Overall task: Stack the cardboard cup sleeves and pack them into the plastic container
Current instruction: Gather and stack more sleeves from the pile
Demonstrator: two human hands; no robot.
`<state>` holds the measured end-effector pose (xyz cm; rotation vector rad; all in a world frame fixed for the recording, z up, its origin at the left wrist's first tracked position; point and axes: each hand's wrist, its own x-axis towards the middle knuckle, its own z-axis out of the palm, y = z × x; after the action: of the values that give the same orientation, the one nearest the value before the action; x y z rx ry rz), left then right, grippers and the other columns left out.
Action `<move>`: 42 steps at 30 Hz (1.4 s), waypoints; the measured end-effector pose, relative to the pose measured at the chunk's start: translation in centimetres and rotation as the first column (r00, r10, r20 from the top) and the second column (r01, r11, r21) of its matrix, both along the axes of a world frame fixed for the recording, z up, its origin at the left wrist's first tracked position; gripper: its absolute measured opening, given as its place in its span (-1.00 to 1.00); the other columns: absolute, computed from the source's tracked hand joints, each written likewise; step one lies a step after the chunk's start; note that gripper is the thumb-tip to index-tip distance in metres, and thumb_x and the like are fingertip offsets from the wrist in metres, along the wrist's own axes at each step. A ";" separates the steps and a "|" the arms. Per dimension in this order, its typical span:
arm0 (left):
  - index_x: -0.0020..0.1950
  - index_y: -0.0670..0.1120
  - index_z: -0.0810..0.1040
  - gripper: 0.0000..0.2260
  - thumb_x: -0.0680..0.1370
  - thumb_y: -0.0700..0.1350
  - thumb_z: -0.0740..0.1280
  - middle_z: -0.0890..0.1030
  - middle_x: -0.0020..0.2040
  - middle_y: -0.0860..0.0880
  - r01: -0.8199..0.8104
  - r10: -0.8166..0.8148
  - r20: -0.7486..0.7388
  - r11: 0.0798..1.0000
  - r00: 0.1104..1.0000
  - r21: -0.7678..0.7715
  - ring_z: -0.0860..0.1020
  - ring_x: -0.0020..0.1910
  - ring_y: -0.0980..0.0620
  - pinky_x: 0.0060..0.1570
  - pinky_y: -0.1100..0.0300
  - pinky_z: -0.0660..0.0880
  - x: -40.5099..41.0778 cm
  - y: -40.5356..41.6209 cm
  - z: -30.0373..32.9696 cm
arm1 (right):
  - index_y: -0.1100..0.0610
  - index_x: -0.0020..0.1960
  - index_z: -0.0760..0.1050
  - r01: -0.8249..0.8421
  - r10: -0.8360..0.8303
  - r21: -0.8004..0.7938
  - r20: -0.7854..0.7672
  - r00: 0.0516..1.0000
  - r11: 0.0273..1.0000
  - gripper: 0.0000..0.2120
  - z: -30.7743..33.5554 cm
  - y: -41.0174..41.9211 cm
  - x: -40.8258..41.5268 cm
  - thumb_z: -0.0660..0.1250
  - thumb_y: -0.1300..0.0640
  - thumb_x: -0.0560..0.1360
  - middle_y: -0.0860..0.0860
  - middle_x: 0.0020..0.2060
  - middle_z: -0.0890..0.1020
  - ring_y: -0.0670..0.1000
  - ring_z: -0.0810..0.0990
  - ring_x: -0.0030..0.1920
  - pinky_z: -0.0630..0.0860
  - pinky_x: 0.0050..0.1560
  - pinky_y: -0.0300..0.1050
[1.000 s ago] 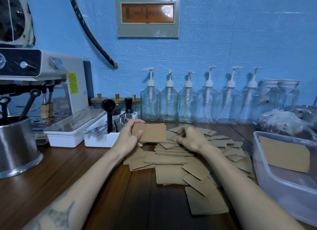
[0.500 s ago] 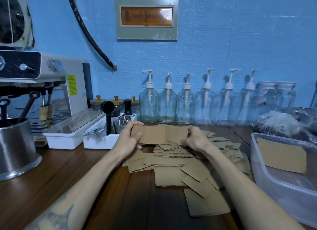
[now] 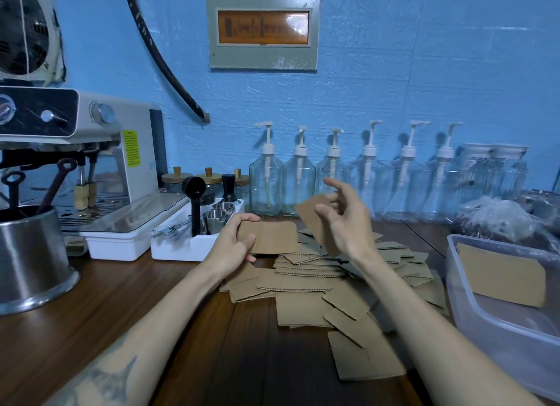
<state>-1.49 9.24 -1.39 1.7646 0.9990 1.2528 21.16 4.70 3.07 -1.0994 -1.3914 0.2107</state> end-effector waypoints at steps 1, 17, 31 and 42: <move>0.20 0.07 0.46 -0.73 0.65 -0.29 0.19 0.47 0.21 -0.07 0.000 0.000 -0.004 1.000 1.000 0.001 0.58 0.01 -0.08 -0.13 0.07 0.66 0.0 0.0 0.0 | -0.03 0.34 0.46 -0.032 0.036 -0.054 0.073 0.997 0.998 -0.54 -0.4 0.0 -0.2 0.39 0.29 0.51 -0.14 -0.15 0.60 -0.24 0.54 -0.18 0.47 -0.03 -0.42; 0.32 -0.01 0.37 -0.70 0.62 -0.18 0.32 0.52 0.14 0.04 0.136 -0.123 -0.112 0.984 0.986 0.114 0.55 0.03 0.19 0.02 0.31 0.53 1.5 -1.2 -0.3 | 0.11 0.58 0.09 0.044 0.172 -0.365 0.539 0.824 0.930 -0.35 -3.0 0.3 -2.1 0.31 0.18 0.58 0.04 0.46 0.23 0.03 0.21 0.48 0.07 0.40 -0.27; 0.26 0.00 0.39 -0.77 0.64 -0.20 0.26 0.55 0.12 -0.06 0.137 -0.099 -0.216 0.976 0.971 0.170 0.54 0.10 0.06 0.14 0.17 0.49 1.3 -0.8 -0.5 | -0.02 0.45 0.39 0.005 0.196 -0.327 0.579 0.791 0.945 -0.56 -2.5 0.1 -1.6 0.31 0.05 0.59 0.00 0.14 0.47 0.01 0.45 0.24 0.34 0.31 -0.08; 0.28 0.03 0.38 -0.77 0.64 -0.13 0.27 0.52 -0.03 -0.01 0.042 -0.011 -0.175 0.983 0.985 0.178 0.47 -0.13 0.17 -0.04 0.34 0.42 0.8 -0.2 -0.1 | -0.02 0.28 0.54 0.050 0.090 -0.288 0.455 0.886 0.956 -0.67 -1.5 0.4 1.0 0.38 0.15 0.53 0.01 0.18 0.61 0.05 0.53 0.21 0.43 0.31 0.06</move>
<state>-0.65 9.03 -1.45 2.0498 0.9796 1.2216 22.15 5.07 1.57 -1.4475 -1.8425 0.1778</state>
